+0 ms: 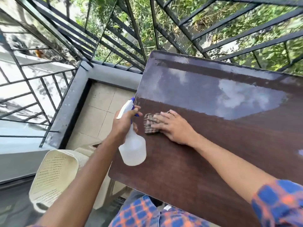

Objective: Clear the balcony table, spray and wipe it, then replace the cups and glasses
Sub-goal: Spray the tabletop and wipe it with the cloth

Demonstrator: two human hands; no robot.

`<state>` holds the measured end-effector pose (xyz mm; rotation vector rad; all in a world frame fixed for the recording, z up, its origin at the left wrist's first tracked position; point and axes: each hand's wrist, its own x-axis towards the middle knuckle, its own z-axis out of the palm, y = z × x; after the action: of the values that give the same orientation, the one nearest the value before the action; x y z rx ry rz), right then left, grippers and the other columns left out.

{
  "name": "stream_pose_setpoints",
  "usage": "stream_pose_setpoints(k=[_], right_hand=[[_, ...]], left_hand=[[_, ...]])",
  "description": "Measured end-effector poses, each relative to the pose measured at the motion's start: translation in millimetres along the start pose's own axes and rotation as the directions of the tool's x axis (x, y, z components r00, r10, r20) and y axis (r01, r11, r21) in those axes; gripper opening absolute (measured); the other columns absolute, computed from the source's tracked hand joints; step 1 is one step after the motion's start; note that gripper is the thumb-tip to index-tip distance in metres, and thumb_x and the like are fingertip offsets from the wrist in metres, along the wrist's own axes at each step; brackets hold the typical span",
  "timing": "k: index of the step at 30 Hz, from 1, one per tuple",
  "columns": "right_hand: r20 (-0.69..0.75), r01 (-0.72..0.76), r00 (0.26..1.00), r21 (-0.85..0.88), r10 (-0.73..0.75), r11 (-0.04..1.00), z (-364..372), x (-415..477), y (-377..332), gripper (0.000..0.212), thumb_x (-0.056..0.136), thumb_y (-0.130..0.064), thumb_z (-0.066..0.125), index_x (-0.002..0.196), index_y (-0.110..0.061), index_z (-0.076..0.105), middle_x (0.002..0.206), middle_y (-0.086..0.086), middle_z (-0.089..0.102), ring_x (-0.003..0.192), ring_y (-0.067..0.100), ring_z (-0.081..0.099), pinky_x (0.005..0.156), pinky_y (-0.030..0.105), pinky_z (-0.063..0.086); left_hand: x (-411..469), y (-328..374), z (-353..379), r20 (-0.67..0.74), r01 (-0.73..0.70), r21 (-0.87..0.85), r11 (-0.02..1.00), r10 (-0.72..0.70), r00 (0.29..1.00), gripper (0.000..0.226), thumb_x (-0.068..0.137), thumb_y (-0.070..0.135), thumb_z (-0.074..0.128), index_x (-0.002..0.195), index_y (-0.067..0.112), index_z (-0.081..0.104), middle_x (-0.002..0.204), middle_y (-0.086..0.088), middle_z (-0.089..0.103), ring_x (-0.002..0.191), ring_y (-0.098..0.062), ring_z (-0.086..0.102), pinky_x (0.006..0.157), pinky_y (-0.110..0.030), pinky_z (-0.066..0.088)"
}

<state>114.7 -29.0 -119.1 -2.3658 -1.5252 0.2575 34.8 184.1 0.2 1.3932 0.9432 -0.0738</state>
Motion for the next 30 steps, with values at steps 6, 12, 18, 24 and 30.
stream_pose_setpoints(k=[6, 12, 18, 24, 30], right_hand=[[-0.086, -0.689, 0.709, 0.125, 0.700, 0.713, -77, 45, 124, 0.047, 0.095, -0.027, 0.060, 0.141, -0.034, 0.056, 0.157, 0.003, 0.042, 0.143, 0.030, 0.038, 0.122, 0.048, 0.020], [-0.195, -0.846, 0.458, 0.205, 0.867, 0.493, -85, -37, 135, 0.049, 0.095, -0.028, 0.059, 0.143, -0.029, 0.053, 0.158, 0.007, 0.040, 0.143, 0.031, 0.039, 0.119, 0.050, 0.028], [-0.271, -0.940, 0.112, 0.282, 0.956, 0.190, -17, -106, 2, 0.050, 0.099, -0.036, 0.052, 0.149, -0.031, 0.046, 0.162, 0.005, 0.033, 0.149, 0.029, 0.028, 0.123, 0.053, 0.016], [-0.259, -0.702, 0.670, 0.083, 0.696, 0.707, 56, -68, -172, 0.046, 0.094, -0.027, 0.058, 0.140, -0.031, 0.055, 0.153, 0.004, 0.048, 0.137, 0.035, 0.045, 0.114, 0.055, 0.032], [-0.053, -0.327, 0.943, 0.034, 0.329, 0.944, 69, -72, -227, 0.046, 0.086, -0.025, 0.066, 0.132, -0.029, 0.062, 0.150, 0.003, 0.052, 0.134, 0.033, 0.051, 0.111, 0.055, 0.039]], left_hand=[[-22, -6, -6, 0.009, -0.021, 0.014, 1.000, 0.020, 1.000, 0.021, 0.079, 0.028, 0.063, 0.095, 0.018, 0.072, 0.091, -0.005, 0.071, 0.038, -0.024, 0.037, 0.049, -0.029, 0.038], [-42, -22, -4, 0.091, -0.054, 0.045, 0.997, 0.050, 0.995, 0.014, 0.093, 0.017, 0.060, 0.101, 0.012, 0.071, 0.091, -0.008, 0.070, 0.036, -0.022, 0.039, 0.051, -0.033, 0.037], [-51, -36, -15, 0.160, -0.073, 0.080, 0.994, 0.059, 0.985, 0.016, 0.098, 0.012, 0.057, 0.105, 0.008, 0.070, 0.092, -0.009, 0.070, 0.036, -0.023, 0.041, 0.051, -0.032, 0.038], [-63, -48, -42, 0.193, -0.111, 0.110, 0.988, 0.088, 0.977, 0.016, 0.098, 0.010, 0.057, 0.105, 0.007, 0.071, 0.091, -0.010, 0.071, 0.037, -0.020, 0.047, 0.046, -0.027, 0.041], [-78, -65, -77, 0.198, -0.122, 0.129, 0.984, 0.094, 0.976, 0.016, 0.098, 0.009, 0.059, 0.106, 0.003, 0.071, 0.089, -0.012, 0.071, 0.047, -0.010, 0.056, 0.043, -0.025, 0.041]])
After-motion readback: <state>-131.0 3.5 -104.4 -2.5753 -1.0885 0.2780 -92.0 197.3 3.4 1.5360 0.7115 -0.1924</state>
